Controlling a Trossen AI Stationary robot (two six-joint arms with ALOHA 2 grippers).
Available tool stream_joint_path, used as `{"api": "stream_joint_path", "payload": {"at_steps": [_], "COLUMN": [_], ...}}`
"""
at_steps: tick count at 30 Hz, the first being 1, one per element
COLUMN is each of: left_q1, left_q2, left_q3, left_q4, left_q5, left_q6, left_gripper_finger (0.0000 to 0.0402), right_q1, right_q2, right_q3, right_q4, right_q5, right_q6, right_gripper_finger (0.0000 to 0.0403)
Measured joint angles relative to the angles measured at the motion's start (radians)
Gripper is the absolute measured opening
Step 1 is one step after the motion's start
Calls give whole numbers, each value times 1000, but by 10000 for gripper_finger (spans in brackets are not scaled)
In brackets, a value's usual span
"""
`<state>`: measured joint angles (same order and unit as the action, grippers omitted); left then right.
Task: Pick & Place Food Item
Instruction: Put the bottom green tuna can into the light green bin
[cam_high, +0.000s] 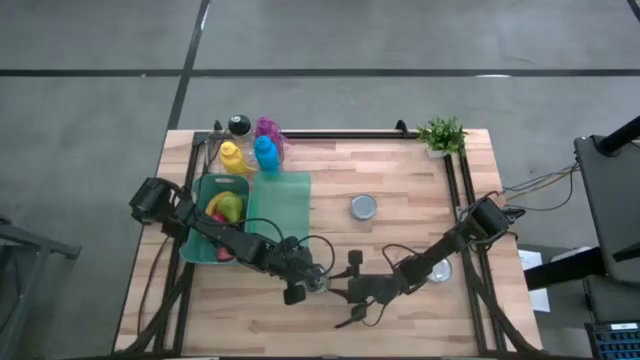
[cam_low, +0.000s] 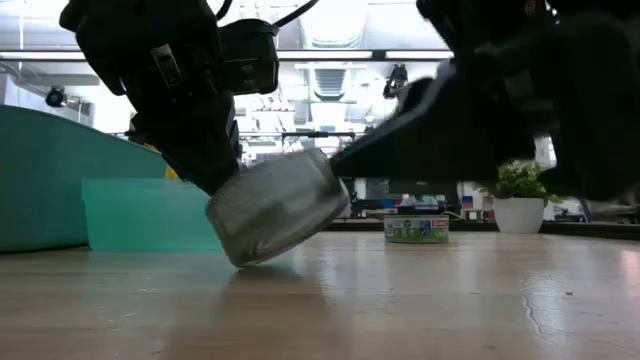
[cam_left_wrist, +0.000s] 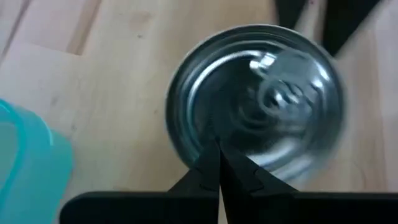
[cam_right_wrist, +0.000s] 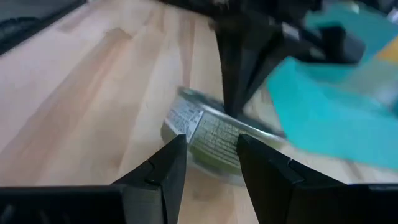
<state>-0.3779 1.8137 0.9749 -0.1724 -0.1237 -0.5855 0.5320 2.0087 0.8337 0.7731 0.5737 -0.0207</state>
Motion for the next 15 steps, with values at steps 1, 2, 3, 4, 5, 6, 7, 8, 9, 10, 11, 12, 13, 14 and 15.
{"api": "stream_joint_path", "payload": {"at_steps": [1, 2, 3, 4, 5, 6, 7, 8, 9, 10, 11, 12, 13, 14, 15], "left_q1": [0, 0, 0, 1, 1, 1, 1, 1, 0, 1, 1, 1, 1, 1, 1], "left_q2": [0, 3, 5, 5, 5, 5, 5, 5, 5, 5, 5, 5, 5, 5, 5], "left_q3": [0, 0, 1, 1, 0, 1, 1, 1, 1, 1, 1, 1, 1, 1, 1], "left_q4": [2, 7, 9, 11, 13, 14, 14, 14, 14, 14, 14, 14, 14, 14, 14], "left_q5": [-7, -17, -28, -31, -30, -30, -30, -28, -26, -24, -23, -23, -22, -22, -21], "left_q6": [-1, -2, 3, 5, 5, 4, 4, 5, 4, 4, 4, 4, 4, 4, 4], "left_gripper_finger": [3, 3, 3, 3, 3, 3, 3, 3, 3, 3, 3, 3, 3, 3, 3], "right_q1": [0, 0, -1, -4, -6, -7, -7, -8, -8, -9, -10, -13, -14, -17, -17], "right_q2": [-1, -3, -4, -4, -3, -1, 1, 0, 0, 0, 0, 0, 1, 1, 1], "right_q3": [8, 17, 26, 30, 35, 41, 46, 49, 52, 53, 53, 52, 52, 50, 50], "right_q4": [5, 13, 13, 9, -1, -8, -14, -15, -13, -12, -14, -15, -15, -15, -15], "right_q5": [-3, -7, -7, -3, 3, 2, 2, 2, 0, -3, -4, -6, -6, -6, -4], "right_q6": [-13, -27, -38, -52, -65, -77, -88, -94, -95, -92, -89, -88, -88, -87, -87], "right_gripper_finger": [147, 147, 147, 147, 147, 147, 147, 147, 147, 147, 147, 147, 147, 147, 147]}}
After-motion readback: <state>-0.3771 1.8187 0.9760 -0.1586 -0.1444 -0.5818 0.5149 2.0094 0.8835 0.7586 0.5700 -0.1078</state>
